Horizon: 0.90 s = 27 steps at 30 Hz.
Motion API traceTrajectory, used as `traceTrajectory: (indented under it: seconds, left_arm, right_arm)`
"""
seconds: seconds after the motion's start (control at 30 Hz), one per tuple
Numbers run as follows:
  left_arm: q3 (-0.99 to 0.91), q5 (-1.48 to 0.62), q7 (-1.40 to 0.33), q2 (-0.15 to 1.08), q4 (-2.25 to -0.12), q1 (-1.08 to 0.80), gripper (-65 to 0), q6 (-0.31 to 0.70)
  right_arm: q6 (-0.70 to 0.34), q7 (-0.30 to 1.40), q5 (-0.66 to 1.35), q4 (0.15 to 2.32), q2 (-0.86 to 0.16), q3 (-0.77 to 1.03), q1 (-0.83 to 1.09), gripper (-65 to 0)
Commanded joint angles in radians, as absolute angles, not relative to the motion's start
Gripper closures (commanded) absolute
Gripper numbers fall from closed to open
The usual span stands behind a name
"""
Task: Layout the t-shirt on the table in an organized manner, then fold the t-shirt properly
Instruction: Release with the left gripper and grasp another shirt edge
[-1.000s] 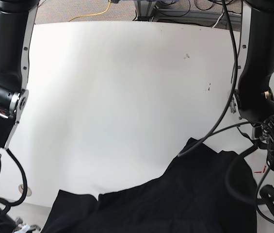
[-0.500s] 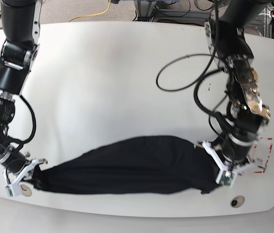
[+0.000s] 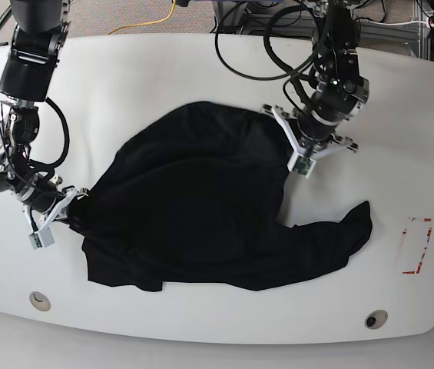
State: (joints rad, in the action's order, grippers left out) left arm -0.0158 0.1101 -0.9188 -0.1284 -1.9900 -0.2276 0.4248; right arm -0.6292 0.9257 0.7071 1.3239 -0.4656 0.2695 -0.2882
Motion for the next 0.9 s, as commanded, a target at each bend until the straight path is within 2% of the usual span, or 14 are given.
traceTrajectory:
  seconds: [0.0, 0.2, 0.3, 0.37, 0.47, 0.57, 0.8, 0.87]
  left_arm:
    - [0.008, 0.101, -0.889, -0.137, -2.012, -0.259, 0.0, 0.423]
    - [0.035, 0.101, -0.905, -0.137, -2.009, -0.282, 0.0, 0.423]
    - [0.038, 0.101, -0.944, -0.137, -2.009, -0.277, 0.0, 0.423]
    - [0.058, 0.101, -0.964, -0.137, -2.009, -0.266, 0.0, 0.423]
    - [0.099, 0.101, -0.997, -0.134, -2.009, -0.263, 0.0, 0.427]
    - [0.137, 0.101, -1.020, -0.133, -2.009, -0.265, 0.0, 0.475]
    - [0.163, 0.104, -1.041, -0.136, -2.008, -0.282, -0.8, 0.575]
    - [0.180, 0.104, -1.041, -0.133, -2.006, -0.286, -4.3, 0.579]
  right_arm:
    - [-0.631, 0.898, 0.725, 1.342, -0.498, 0.294, -0.306, 0.0]
    - [-0.630, 0.898, 0.725, 1.342, -0.512, 0.298, -0.305, -0.2]
    - [-0.630, 0.898, 0.725, 1.342, -0.516, 0.298, -0.294, -2.9]
    - [-0.628, 0.897, 0.725, 1.342, -0.516, 0.298, -0.280, -8.9]
    - [-0.628, 0.897, 0.725, 1.342, -0.515, 0.298, -0.268, -23.6]
    - [-0.628, 0.894, 0.725, 1.345, -0.513, 0.300, -0.232, -37.3]
    - [-0.628, 0.891, 0.727, 1.349, -0.509, 0.303, -0.203, -60.1]
    - [-0.628, 0.891, 0.728, 1.351, -0.509, 0.329, -0.183, -63.7]
